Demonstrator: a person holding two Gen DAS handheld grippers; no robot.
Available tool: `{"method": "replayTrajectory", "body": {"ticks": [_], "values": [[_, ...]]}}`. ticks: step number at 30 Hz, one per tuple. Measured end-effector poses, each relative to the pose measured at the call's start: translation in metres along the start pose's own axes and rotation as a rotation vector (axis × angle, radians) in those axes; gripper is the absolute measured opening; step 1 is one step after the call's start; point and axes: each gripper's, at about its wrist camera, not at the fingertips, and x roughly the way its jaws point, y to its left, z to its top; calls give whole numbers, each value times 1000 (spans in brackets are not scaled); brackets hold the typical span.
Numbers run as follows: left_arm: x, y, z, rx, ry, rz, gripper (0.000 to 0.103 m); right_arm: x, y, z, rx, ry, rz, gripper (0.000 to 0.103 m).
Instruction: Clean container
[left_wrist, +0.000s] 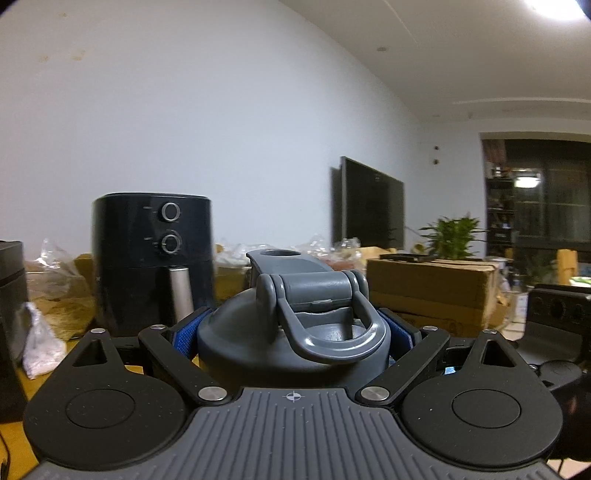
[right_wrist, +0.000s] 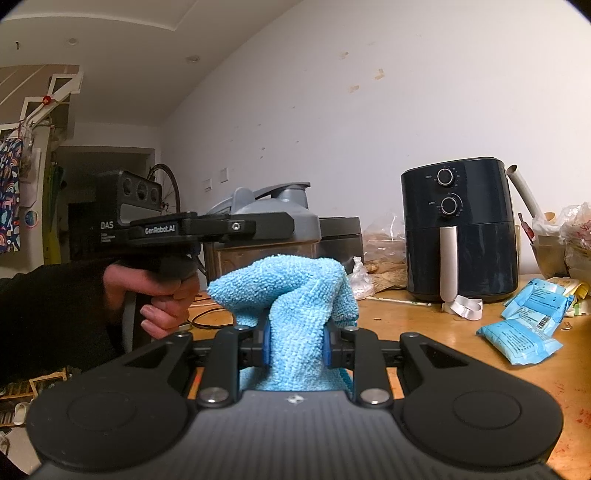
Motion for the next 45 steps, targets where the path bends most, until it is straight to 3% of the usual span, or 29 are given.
{"method": "replayTrajectory", "body": {"ticks": [6, 23, 37, 45], "values": [[0, 4, -1, 3, 5, -41, 95, -1, 2, 0, -3, 1, 1, 23], [1, 2, -1, 3, 6, -39, 95, 3, 5, 5, -26, 12, 4, 23], [2, 3, 0, 4, 9, -40, 95, 30, 15, 21, -55, 29, 17, 23], [2, 4, 1, 0, 8, -41, 95, 35, 18, 30, -53, 71, 15, 23]]}}
